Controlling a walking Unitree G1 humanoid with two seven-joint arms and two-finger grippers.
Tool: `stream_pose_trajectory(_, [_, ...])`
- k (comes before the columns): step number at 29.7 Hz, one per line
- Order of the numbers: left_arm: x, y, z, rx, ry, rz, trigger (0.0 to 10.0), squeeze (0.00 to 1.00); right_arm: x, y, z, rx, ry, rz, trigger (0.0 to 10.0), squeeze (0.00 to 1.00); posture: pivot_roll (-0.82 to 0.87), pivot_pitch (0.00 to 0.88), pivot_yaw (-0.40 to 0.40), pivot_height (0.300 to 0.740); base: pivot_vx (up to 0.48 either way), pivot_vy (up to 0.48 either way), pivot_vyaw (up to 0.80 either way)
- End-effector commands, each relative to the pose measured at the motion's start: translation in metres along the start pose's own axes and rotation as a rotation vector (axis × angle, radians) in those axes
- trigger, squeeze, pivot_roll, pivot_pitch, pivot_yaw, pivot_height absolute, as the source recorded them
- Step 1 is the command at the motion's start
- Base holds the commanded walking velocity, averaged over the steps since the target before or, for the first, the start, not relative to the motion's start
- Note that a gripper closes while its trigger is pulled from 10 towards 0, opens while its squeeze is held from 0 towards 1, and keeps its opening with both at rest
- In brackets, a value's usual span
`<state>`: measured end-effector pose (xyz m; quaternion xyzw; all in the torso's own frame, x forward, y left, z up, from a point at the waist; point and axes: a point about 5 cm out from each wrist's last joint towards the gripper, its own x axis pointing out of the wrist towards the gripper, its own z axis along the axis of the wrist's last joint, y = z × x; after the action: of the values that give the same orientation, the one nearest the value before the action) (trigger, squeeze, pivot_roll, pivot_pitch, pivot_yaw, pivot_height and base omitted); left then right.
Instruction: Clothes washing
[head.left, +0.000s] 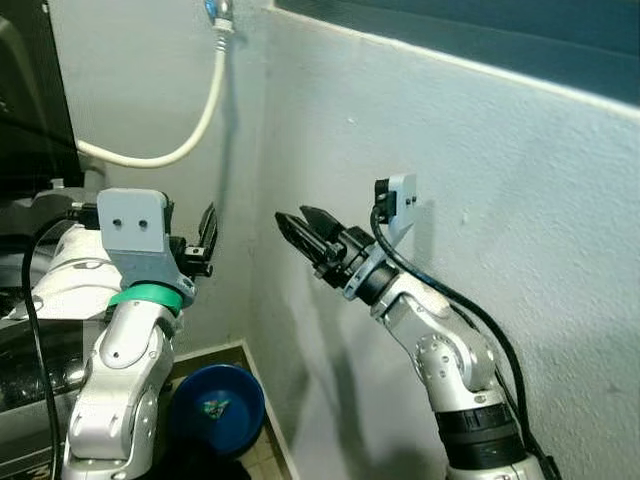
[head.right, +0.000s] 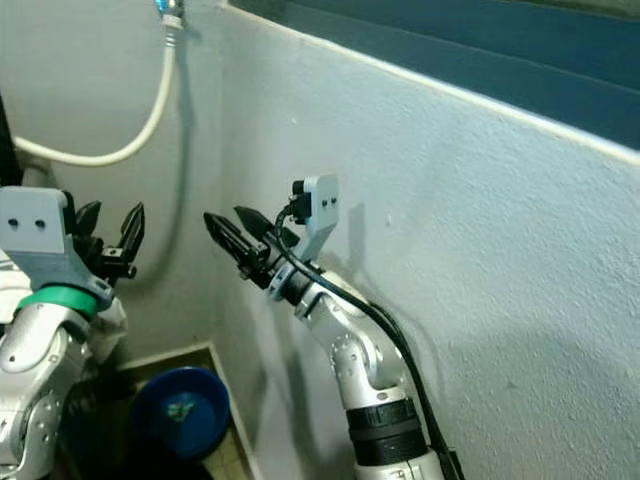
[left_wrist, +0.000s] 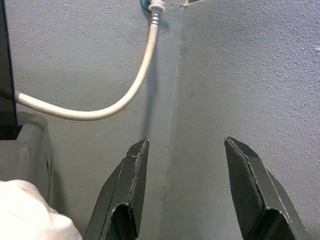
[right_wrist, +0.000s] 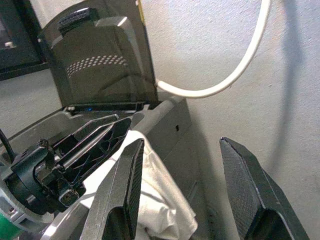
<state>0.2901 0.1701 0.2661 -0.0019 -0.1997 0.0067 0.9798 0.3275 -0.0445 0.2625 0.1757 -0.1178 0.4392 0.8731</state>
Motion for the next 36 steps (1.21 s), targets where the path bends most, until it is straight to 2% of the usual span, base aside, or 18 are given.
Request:
stream_pose_trajectory(1, [-0.002,-0.003,-0.002,-0.005,0.016,-0.008,10.0,0.0,-0.002,0.0,-0.002,-0.003,0.013,0.002,10.0,0.0,0.03,0.021,-0.133,0.74,0.0,0.0,0.0])
stream_pose_trajectory(9, [-0.003,-0.002,-0.002,-0.005,0.013,0.001,10.0,0.0,-0.001,0.002,-0.003,-0.009,0.022,0.021,10.0,0.0,0.03,0.021,-0.133,0.74,0.0,0.0,0.0])
stream_pose_trajectory(14, [-0.003,-0.001,-0.002,-0.005,0.011,0.005,10.0,0.0,-0.001,0.009,-0.006,-0.061,0.052,0.075,10.0,0.0,0.03,0.012,-0.139,0.74,0.0,0.0,0.0])
stream_pose_trajectory(28, [-0.005,0.0,-0.002,0.003,0.012,0.01,10.0,0.0,-0.002,0.012,-0.01,-0.065,0.07,0.104,10.0,0.0,0.04,0.008,-0.143,0.74,0.0,0.0,0.0])
stream_pose_trajectory(36, [-0.005,0.001,0.001,0.01,0.005,0.014,10.0,0.0,-0.002,0.015,-0.012,-0.087,0.079,0.123,10.0,0.0,0.04,0.007,-0.145,0.74,0.0,0.0,0.8])
